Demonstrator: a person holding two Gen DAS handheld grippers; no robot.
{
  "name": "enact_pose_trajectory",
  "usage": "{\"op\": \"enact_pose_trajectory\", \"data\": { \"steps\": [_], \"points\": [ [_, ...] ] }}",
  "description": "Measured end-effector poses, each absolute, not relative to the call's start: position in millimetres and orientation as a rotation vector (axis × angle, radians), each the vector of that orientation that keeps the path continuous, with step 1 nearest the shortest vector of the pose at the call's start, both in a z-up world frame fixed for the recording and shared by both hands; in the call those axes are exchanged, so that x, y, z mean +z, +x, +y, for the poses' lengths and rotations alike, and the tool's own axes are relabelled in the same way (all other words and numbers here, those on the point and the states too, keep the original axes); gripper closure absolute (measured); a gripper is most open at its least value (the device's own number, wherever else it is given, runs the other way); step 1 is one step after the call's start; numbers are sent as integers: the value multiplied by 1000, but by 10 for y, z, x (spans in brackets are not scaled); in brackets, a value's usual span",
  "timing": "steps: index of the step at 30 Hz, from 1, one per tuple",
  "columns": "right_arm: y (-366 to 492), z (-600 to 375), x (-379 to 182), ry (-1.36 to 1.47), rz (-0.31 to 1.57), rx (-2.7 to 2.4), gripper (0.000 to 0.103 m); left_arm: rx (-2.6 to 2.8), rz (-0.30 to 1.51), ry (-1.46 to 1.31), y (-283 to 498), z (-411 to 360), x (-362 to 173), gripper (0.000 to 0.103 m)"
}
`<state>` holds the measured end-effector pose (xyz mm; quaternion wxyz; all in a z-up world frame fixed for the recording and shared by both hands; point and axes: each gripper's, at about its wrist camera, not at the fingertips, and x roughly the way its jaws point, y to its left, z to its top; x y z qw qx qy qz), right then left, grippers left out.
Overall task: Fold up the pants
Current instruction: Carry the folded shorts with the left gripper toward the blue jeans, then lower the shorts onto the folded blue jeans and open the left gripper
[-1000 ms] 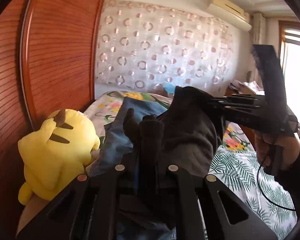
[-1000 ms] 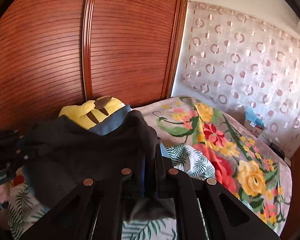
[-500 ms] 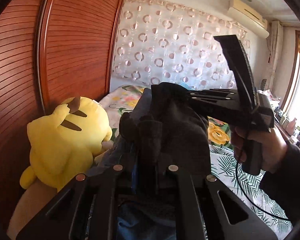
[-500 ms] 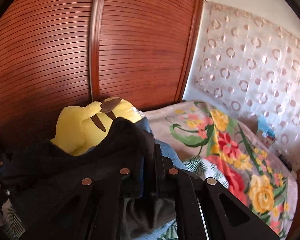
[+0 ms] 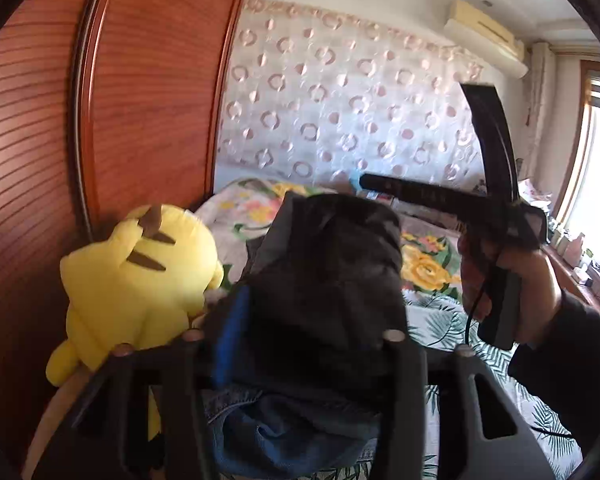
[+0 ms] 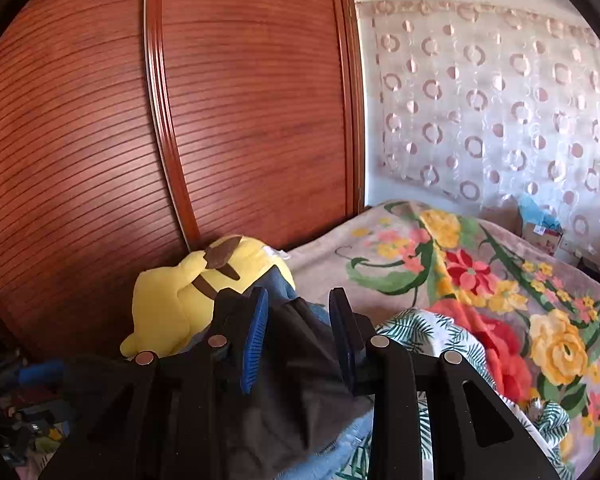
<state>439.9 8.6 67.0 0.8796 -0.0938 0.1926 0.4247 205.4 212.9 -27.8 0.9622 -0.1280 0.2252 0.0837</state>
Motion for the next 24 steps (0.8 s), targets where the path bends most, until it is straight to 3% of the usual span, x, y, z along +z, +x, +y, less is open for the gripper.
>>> {"op": "enact_pose_trajectory", "data": {
  "steps": [1, 4, 15, 24],
  "points": [
    [4356, 62, 660, -200, 401, 897, 70, 172, 457, -252, 2052, 2132, -256, 49],
    [4199, -10, 598, -227, 400, 928, 71, 153, 460, -242, 2078, 2122, -214, 23],
    [4468, -2, 429, -277, 476, 905, 71, 182, 634, -227, 2367, 2227, -659, 21],
    [4696, 44, 214, -235, 525, 858, 71, 185, 657, -224, 2396, 2213, -792, 21]
  ]
}}
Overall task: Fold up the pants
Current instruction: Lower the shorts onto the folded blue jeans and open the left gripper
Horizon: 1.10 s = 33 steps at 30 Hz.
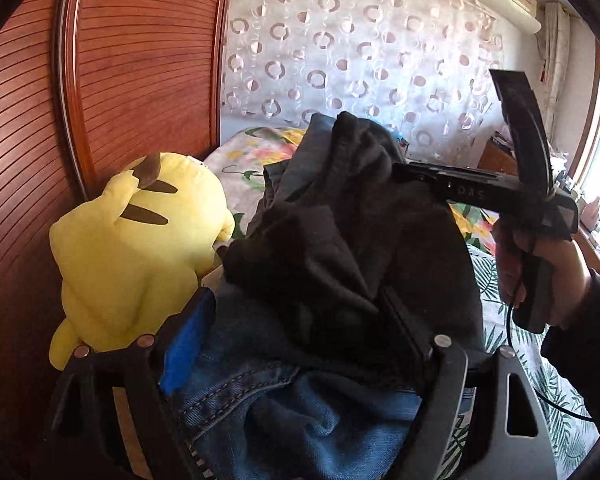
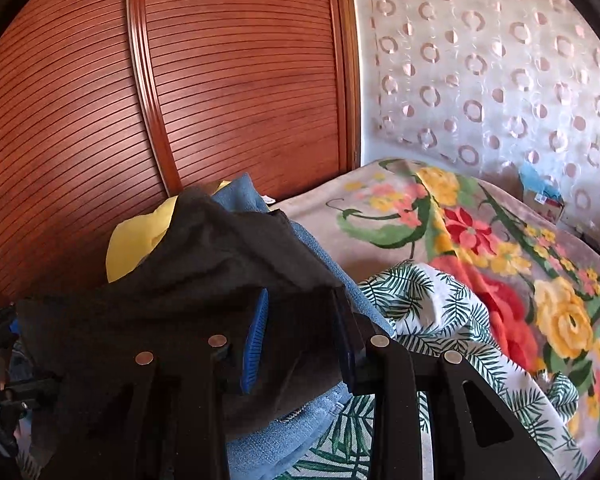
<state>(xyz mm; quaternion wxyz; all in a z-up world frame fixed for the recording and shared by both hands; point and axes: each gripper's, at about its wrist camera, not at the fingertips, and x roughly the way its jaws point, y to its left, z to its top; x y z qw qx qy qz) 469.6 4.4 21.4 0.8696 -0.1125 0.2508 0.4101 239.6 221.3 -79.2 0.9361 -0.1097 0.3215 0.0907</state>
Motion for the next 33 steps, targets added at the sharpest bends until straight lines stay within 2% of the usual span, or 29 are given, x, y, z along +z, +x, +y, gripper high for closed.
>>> {"op": "enact_pose_trajectory", "data": {
  "steps": [9, 14, 33],
  "points": [
    [4306, -40, 275, -209, 473, 855, 70, 192, 652, -223, 2366, 2227, -736, 21],
    [4060, -136, 288, -202, 453, 872, 70, 200, 649, -192, 2322, 2195, -710, 17],
    [3646, -358, 284, -193, 473, 878, 68, 185, 598, -196, 1909, 2202, -486, 14]
  ]
}}
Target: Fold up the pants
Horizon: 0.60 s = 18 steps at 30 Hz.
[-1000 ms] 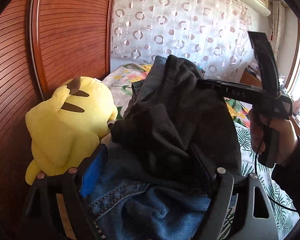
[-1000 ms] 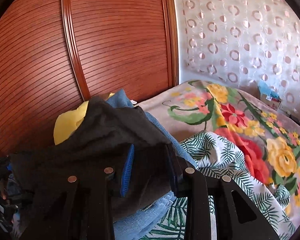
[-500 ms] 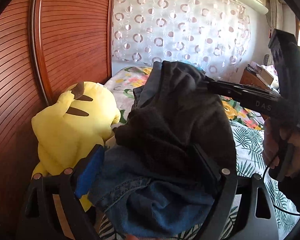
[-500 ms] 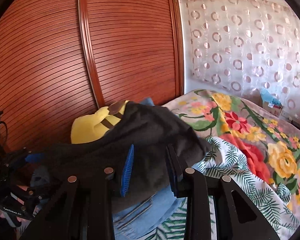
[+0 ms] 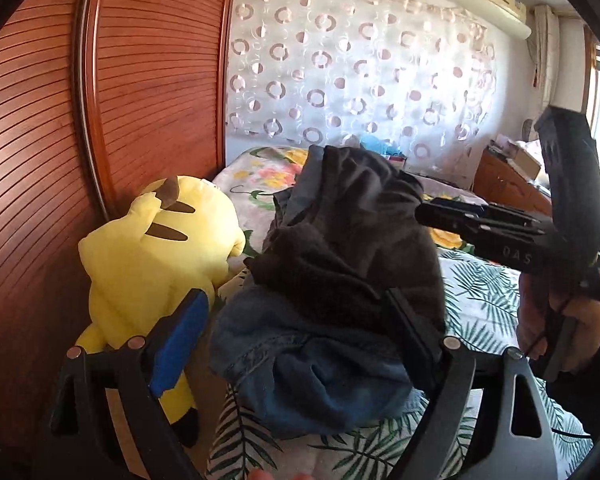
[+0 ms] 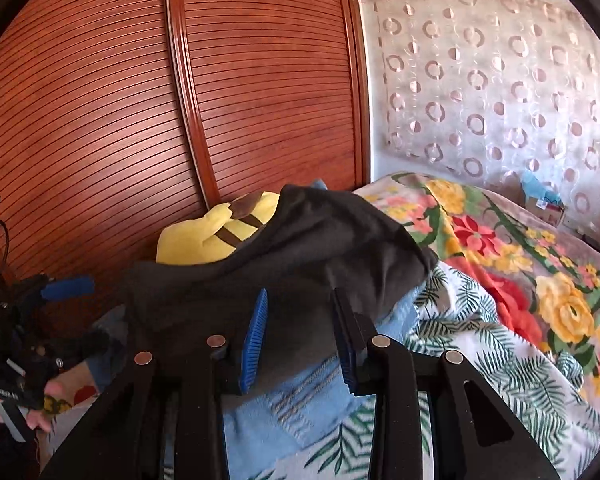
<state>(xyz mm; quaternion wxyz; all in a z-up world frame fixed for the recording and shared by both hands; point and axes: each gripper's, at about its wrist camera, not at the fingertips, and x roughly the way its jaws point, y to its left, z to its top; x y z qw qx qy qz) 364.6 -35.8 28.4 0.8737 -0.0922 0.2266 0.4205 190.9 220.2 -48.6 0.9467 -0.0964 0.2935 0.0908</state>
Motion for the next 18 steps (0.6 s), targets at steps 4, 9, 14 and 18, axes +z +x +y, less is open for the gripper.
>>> {"op": "enact_pose_trajectory", "data": {
  "steps": [4, 9, 14, 18],
  "points": [
    [3443, -478, 317, -177, 473, 869, 64, 179, 605, -161, 1818, 2077, -437, 9],
    [3118, -678, 373, -161, 460, 855, 61, 171, 577, -140, 1661, 1930, -291, 9],
    [2786, -968, 437, -140, 438, 831, 58, 155, 562, -108, 1527, 1751, -159, 9],
    [2503, -1224, 458, -122, 427, 802, 57, 114, 568, -81, 1461, 1558, -103, 9]
  ]
}}
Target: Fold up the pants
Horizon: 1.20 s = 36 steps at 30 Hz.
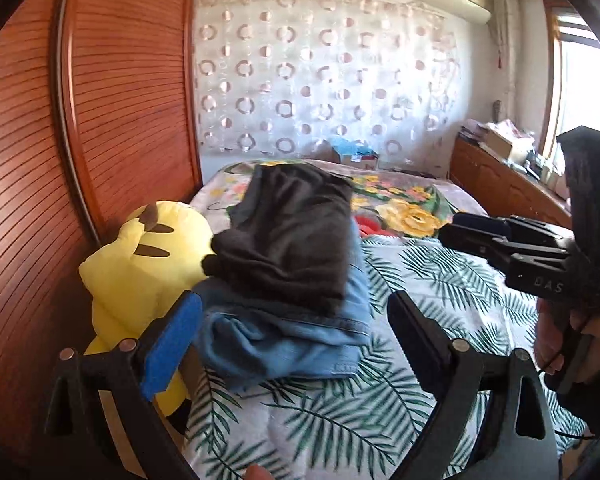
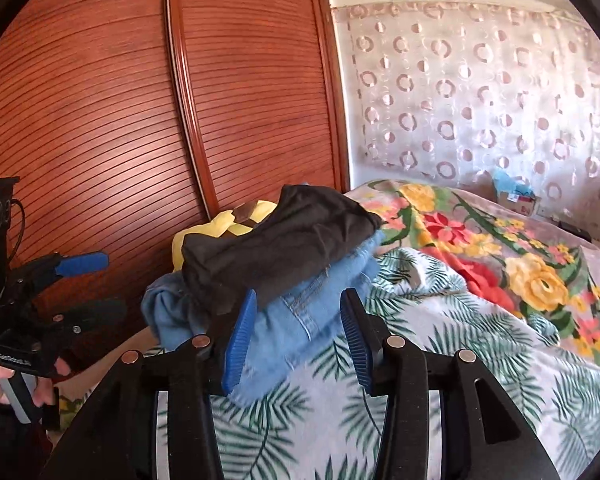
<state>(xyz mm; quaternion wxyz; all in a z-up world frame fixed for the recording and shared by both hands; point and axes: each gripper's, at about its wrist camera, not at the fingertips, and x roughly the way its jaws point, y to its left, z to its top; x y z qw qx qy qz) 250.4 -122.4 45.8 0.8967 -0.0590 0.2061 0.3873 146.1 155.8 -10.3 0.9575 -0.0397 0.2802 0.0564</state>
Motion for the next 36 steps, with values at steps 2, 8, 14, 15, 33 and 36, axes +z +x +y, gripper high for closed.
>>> {"op": "enact_pose_trajectory", "data": {
  "steps": [2, 8, 14, 15, 33, 36],
  "points": [
    [2368, -1348, 468, -115, 423, 782, 57, 112, 556, -68, 1404, 1444, -70, 9],
    [1983, -1603, 461, -108, 432, 709, 56, 73, 550, -70, 1364, 1199, -59, 9],
    [1525, -1757, 439, -122, 422, 646, 55, 3, 554, -72, 1300, 933, -121, 9],
    [1447, -1793, 420, -120, 422, 632, 54, -5, 557, -73, 1284, 901, -126, 9],
    [571, -2031, 541, -39, 429, 404, 34, -67, 533, -62, 775, 353, 63, 9],
    [416, -2071, 577, -39, 423, 369, 34, -73, 530, -50, 711, 261, 83, 9]
  ]
}}
